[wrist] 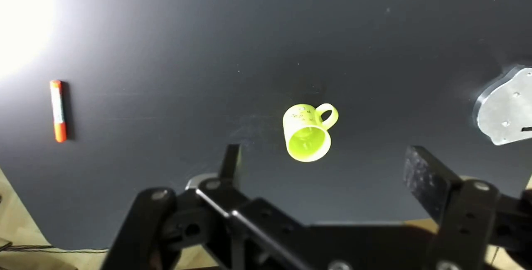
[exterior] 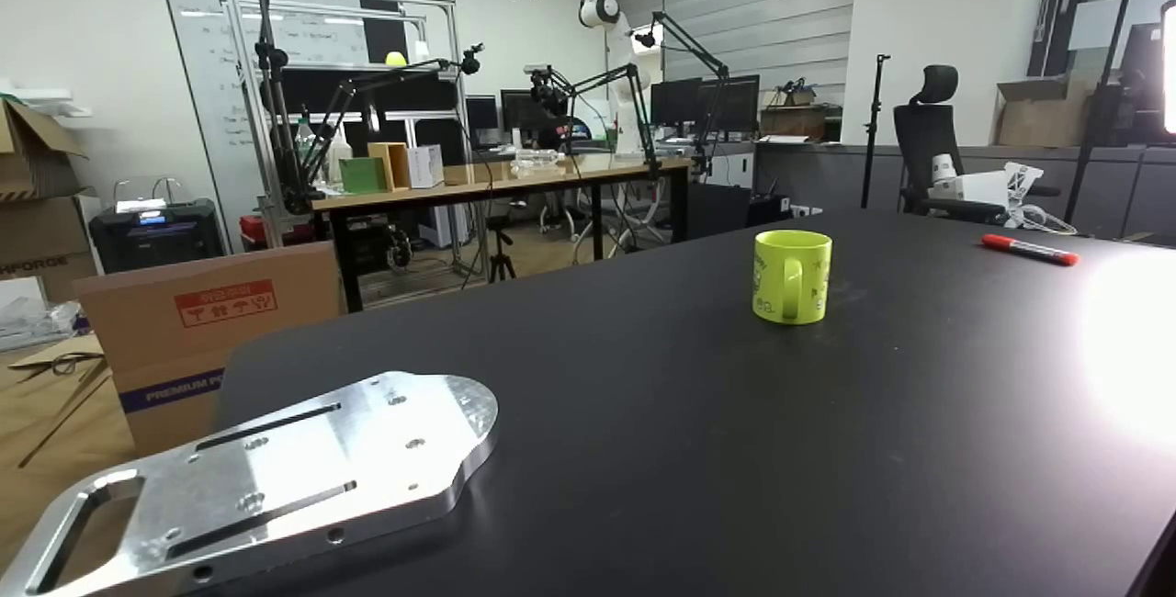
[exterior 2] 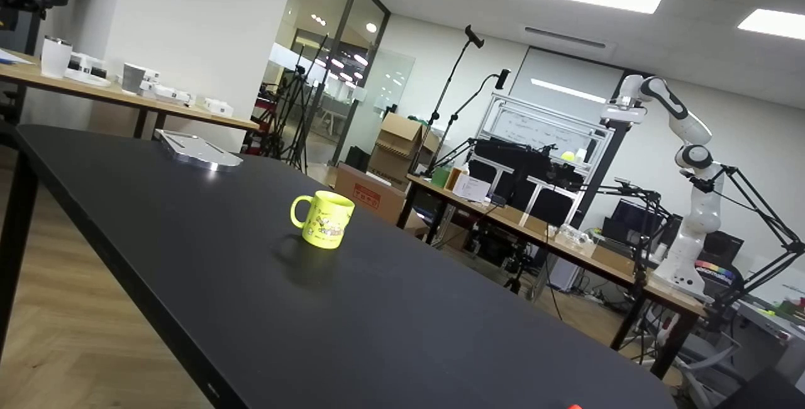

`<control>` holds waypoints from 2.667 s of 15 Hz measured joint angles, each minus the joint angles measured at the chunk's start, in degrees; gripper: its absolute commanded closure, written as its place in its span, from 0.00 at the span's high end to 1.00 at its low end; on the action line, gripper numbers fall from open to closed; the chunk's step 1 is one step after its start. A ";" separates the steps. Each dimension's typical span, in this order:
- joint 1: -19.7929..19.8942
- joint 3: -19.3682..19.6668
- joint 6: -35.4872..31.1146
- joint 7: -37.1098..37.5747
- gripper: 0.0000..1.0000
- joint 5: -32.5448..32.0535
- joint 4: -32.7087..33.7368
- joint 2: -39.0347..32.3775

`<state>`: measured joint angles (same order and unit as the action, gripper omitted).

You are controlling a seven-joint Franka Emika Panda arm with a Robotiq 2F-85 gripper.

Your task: Put the marker in the cup

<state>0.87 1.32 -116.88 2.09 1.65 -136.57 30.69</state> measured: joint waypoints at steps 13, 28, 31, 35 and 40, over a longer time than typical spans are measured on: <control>4.09 5.99 0.33 -4.25 1.00 0.04 2.08 -4.18; 12.45 18.80 -16.59 -16.98 1.00 4.61 14.11 -27.86; 13.73 18.69 -21.18 -16.97 1.00 5.42 16.25 -34.51; 15.92 18.54 -24.16 -15.40 1.00 5.17 19.54 -42.32; 16.39 18.50 -24.34 -14.55 1.00 5.17 21.27 -44.41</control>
<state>17.26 19.82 -141.22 -12.46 6.82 -115.31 -13.72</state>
